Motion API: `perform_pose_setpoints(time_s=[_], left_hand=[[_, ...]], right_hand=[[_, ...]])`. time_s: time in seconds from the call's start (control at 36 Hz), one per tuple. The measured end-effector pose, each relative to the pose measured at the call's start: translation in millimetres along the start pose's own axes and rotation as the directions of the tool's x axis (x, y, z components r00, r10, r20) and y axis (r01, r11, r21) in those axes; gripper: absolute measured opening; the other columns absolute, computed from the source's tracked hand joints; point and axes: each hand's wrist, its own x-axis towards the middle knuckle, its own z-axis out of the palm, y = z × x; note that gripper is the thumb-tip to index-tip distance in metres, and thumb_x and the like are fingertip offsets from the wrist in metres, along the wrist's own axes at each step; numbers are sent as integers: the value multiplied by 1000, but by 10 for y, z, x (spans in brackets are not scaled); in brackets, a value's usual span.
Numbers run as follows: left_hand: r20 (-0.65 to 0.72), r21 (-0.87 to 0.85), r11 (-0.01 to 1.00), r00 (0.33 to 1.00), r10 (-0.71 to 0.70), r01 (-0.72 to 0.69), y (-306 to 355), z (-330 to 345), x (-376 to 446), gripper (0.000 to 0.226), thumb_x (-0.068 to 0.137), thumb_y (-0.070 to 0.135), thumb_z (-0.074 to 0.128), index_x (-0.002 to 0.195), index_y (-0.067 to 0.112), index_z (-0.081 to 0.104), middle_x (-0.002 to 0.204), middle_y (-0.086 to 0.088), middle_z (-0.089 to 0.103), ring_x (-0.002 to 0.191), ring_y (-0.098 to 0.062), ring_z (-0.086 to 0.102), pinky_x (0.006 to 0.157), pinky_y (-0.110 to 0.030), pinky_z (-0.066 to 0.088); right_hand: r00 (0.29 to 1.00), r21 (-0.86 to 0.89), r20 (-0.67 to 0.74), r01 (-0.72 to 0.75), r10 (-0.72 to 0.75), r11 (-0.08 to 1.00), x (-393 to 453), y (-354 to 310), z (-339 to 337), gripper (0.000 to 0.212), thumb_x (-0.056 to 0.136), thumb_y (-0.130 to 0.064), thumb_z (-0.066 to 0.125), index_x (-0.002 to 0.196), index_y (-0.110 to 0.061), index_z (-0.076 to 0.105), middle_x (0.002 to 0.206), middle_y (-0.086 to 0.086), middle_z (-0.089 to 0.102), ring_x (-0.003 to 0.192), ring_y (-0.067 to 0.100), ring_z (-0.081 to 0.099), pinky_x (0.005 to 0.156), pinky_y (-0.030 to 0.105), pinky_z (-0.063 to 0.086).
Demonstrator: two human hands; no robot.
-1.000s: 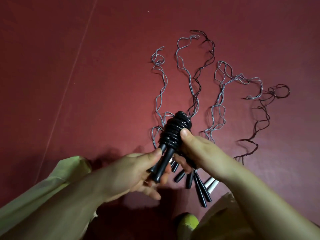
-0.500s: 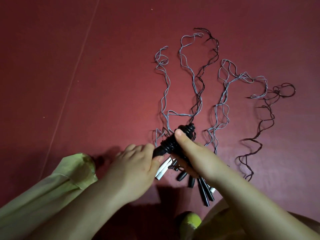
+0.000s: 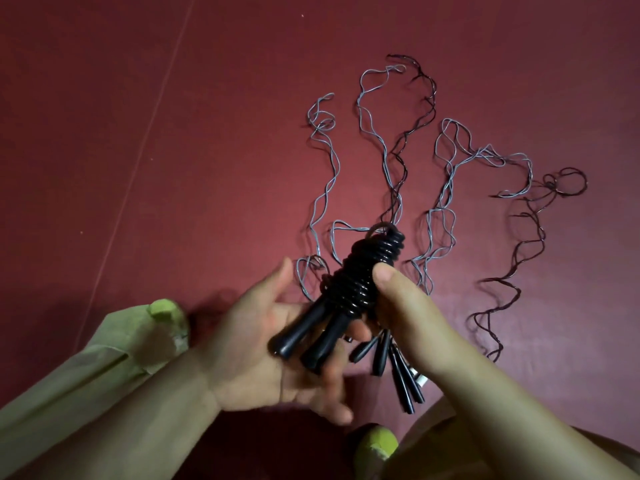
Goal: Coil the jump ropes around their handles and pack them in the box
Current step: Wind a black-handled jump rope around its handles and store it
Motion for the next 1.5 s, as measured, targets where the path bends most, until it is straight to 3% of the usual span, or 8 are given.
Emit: perform_pose_setpoints(time_s=[0.17,0.28,0.39,0.78,0.86,1.03,1.19,1.5], left_hand=[[-180,-24,1000,983,-21,17,96,133,-10,86,80,82,25,102,8,63,68,-3,51,50,-10,43,56,-28,52],[-606,453,891,729,318,-12,181,462,126,49,105,34,22,69,6,40,67,-7,34,20,-8,38,34,-16,34],[-771,543,801,529,355,253,-9,386,133,75,68,74,34,75,5,64,43,-4,53,28,-11,41,39,-22,44],[-316,760,-198,619,719,619,-130,285,-84,72,69,74,-1,99,24,39,98,-2,66,100,-25,55,79,-37,37],[-374,825,-67,631,679,561,-100,542,-122,62,87,72,6,99,24,43,92,6,64,95,-18,56,82,-34,38],[-495,656,755,753,433,-3,-51,1030,-257,33,69,46,77,81,16,69,65,0,56,52,-11,47,53,-24,38],[-150,540,832,958,243,-127,-19,1619,-280,52,41,55,91,72,16,74,57,-4,59,41,-12,50,49,-26,48],[-133,922,376,835,534,-94,-216,2799,-310,28,74,39,64,53,22,57,52,0,58,40,-9,30,43,-21,25]], right_hand=[[998,-204,5,-60,62,977,43,-48,-101,69,75,-75,45,73,-9,66,63,1,63,61,19,53,63,34,39],[976,-474,-18,-199,216,858,-39,-53,-153,86,83,-79,23,79,-1,59,62,4,56,60,14,50,66,35,43],[959,-563,-110,-276,260,779,-46,-7,-39,76,90,-69,18,67,-8,57,52,-4,50,49,9,45,61,27,35],[940,-164,-107,-337,323,927,-28,-32,124,104,59,-94,36,100,-3,66,62,8,60,58,15,37,54,25,26],[950,-101,-191,-268,246,958,-113,-180,229,66,56,-88,46,70,-29,72,73,7,60,61,16,39,57,28,26],[954,-104,-298,-8,-24,995,-561,-637,311,59,55,-80,37,51,-24,56,64,11,34,55,18,28,57,39,16],[936,-124,-296,158,-189,980,-1084,-1282,357,70,61,-76,41,66,-7,55,61,14,43,57,23,37,56,38,28],[795,-594,-457,60,-398,802,-2227,-2003,484,65,98,-58,8,63,-12,39,45,-6,30,41,8,24,55,31,21]])
